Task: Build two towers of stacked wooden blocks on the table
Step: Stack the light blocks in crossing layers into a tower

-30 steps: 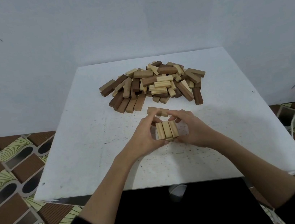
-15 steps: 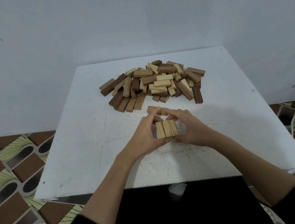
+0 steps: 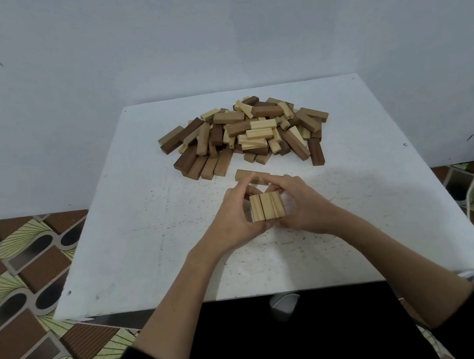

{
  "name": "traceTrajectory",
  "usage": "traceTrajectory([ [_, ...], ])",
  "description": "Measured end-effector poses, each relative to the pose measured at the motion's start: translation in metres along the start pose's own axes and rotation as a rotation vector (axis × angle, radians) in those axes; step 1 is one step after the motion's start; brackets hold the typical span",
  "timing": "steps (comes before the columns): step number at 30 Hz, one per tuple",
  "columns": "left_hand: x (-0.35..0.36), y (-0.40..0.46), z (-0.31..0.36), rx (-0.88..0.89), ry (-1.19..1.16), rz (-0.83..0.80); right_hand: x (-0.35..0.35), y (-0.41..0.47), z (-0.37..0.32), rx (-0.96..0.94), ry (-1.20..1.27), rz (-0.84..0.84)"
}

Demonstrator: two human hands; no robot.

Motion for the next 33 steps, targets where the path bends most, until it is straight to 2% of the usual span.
traceTrajectory([
  [33, 0.004, -0.003, -0.008, -0.014, -0.014, 0.039, -0.003, -0.004, -0.009, -0.018, -0.040, 0.013],
])
Point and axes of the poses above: each hand's wrist, its own y-axis towards the middle knuckle, its own x-axis out of the palm, z = x × y, the point moved 8 cm from there along y, towards the middle knuckle, and after that the axes turned 8 degrees about z, right-handed, at the moved point
